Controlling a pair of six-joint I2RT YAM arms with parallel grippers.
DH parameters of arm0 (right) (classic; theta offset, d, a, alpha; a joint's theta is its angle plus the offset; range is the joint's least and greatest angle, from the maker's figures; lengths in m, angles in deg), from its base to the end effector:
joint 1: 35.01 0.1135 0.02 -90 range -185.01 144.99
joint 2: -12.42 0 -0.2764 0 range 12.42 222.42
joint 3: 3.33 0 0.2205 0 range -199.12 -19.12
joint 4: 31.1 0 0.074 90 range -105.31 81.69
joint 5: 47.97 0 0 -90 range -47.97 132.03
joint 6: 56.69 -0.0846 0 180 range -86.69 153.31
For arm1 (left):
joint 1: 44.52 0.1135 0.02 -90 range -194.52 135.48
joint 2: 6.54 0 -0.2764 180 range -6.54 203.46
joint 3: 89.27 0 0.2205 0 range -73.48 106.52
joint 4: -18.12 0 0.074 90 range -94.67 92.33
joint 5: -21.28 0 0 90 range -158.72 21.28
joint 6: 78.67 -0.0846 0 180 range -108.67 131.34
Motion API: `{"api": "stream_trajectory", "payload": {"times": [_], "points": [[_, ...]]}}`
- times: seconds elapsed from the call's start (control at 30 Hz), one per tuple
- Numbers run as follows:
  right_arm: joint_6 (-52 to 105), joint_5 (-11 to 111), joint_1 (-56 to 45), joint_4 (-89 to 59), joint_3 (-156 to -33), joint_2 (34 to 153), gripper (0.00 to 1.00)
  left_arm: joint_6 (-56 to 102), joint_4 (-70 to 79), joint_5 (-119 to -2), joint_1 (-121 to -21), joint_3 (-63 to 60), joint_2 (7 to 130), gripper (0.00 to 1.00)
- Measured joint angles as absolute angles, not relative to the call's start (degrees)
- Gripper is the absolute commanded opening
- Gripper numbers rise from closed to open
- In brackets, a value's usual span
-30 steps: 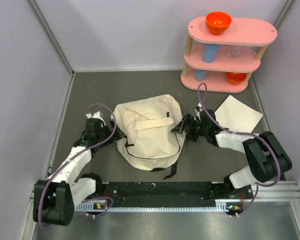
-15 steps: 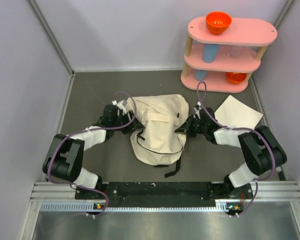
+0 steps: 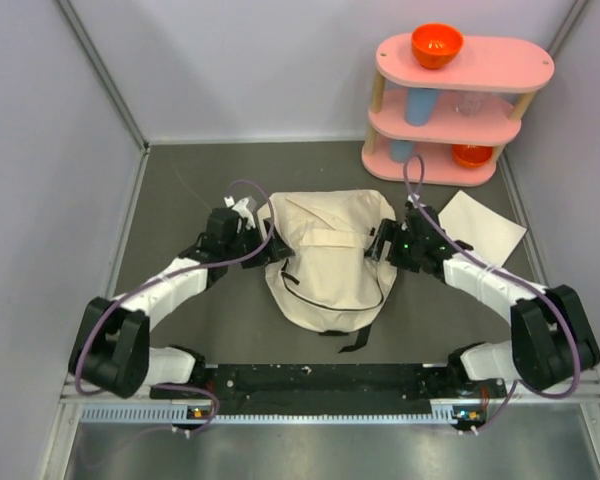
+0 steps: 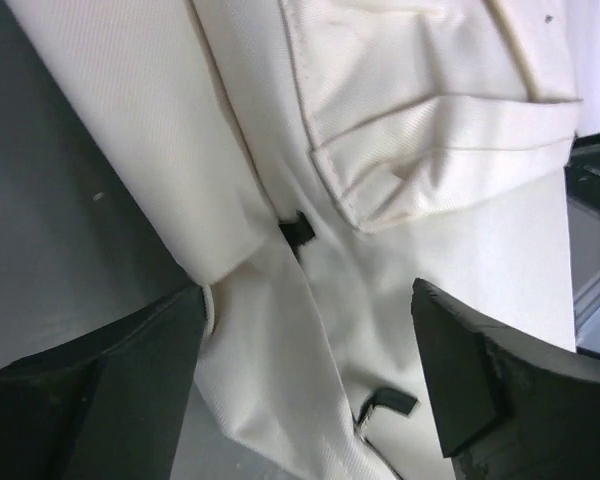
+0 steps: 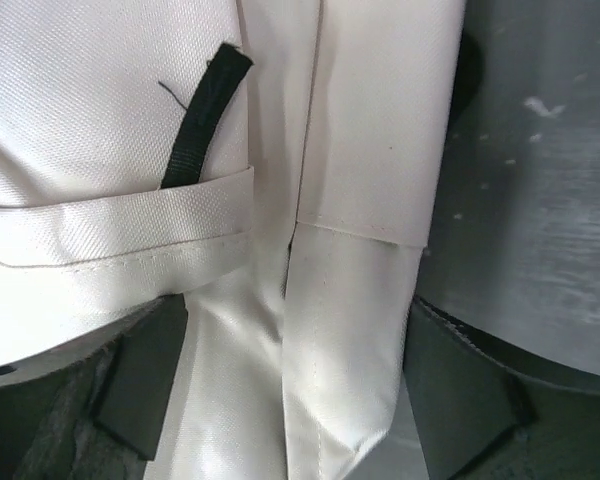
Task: Pack the student bag
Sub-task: Adjust the student bag at the center of the board, then reset both arms
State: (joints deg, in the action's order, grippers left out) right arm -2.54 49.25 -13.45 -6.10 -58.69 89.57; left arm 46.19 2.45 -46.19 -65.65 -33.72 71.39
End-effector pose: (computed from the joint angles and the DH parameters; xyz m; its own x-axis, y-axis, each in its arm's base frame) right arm 0.2485 0.1096 0.1860 -0.8098 0.3048 -0.5013 0.0366 0.8791 0.4752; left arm 0.2550 -0.1333 0.2061 -0.8229 -0.2480 -0.5112 0.1756 0.7447 -0.6439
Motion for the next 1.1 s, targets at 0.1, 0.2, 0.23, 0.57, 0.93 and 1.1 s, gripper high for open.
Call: {"api": "stream_trajectory", "payload": {"times": [0.1,0.2,0.23,0.57,0.93,1.1], "points": [[-1.1,45.3,-13.6,-2.6,-59.4,85.6,0.94,44.7,-2.1,-49.6,-65.8,-34.7,64.9,0.99],[0.3,40.5,-13.8,-0.4,-60.1,79.1,0.96,43.2,-6.6,-54.1,-66.0,-34.7,58.4,0.99],[0.8,38.4,-13.8,0.2,-60.6,76.7,0.96,42.7,-7.7,-55.5,-66.0,-34.7,56.4,0.99],[6.7,26.2,-13.9,2.4,-61.1,62.4,0.99,40.2,-16.1,-75.4,-64.6,-34.8,44.7,0.99],[19.2,26.0,-14.1,-12.9,-47.6,56.8,0.99,40.3,-18.6,-87.0,-64.6,-34.8,45.2,0.99],[19.8,22.2,-14.1,-15.2,-47.6,61.7,0.99,39.3,-17.2,-88.2,-64.6,-34.8,45.7,0.99]]}}
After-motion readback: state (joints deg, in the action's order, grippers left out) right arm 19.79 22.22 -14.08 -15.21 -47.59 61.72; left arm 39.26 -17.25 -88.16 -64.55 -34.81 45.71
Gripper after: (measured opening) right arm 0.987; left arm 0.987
